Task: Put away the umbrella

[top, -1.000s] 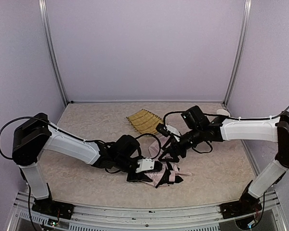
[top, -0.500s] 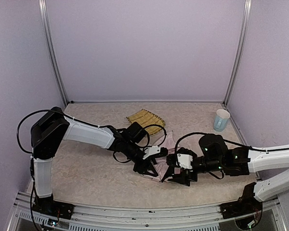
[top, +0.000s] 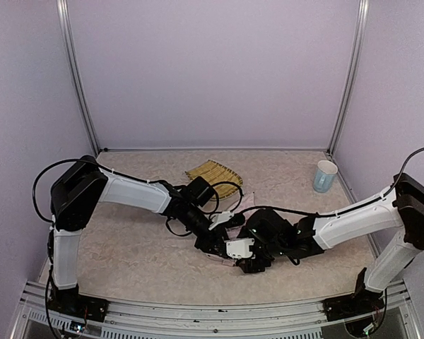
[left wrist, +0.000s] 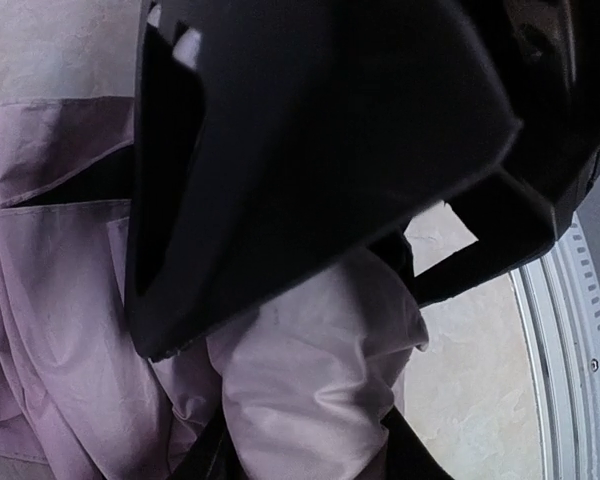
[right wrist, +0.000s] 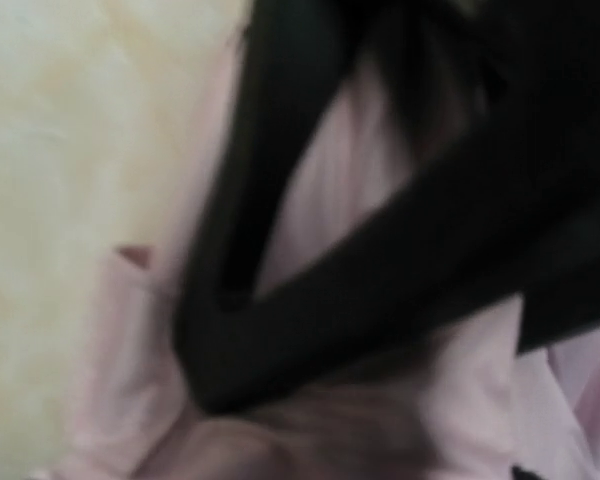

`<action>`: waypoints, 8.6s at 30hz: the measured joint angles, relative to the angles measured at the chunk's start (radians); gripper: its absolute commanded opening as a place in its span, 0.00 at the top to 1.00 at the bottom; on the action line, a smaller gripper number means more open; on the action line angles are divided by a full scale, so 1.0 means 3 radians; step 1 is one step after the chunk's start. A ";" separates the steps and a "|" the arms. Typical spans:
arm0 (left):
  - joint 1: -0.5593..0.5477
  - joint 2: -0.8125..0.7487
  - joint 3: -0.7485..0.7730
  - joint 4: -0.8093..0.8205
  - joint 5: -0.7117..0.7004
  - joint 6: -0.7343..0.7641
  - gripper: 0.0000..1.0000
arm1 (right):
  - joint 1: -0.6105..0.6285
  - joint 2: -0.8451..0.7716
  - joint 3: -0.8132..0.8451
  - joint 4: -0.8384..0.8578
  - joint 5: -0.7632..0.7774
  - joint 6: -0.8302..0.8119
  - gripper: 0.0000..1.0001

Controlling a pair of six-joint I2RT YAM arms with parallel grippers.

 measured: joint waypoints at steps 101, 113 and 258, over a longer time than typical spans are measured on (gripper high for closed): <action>-0.0772 -0.0818 -0.0908 0.0834 -0.2241 0.0762 1.00 | -0.1338 0.1006 0.0888 -0.0627 -0.2485 0.2689 0.85; -0.0530 -0.0345 -0.0210 0.0181 -0.1606 0.0291 1.00 | -0.1642 0.0664 0.0862 -0.0678 -0.2313 0.2667 0.39; 0.0150 -0.1291 -0.2197 0.3674 -0.0280 -0.0916 1.00 | -0.1342 -0.1264 0.1244 -0.0828 -0.1236 0.0245 1.00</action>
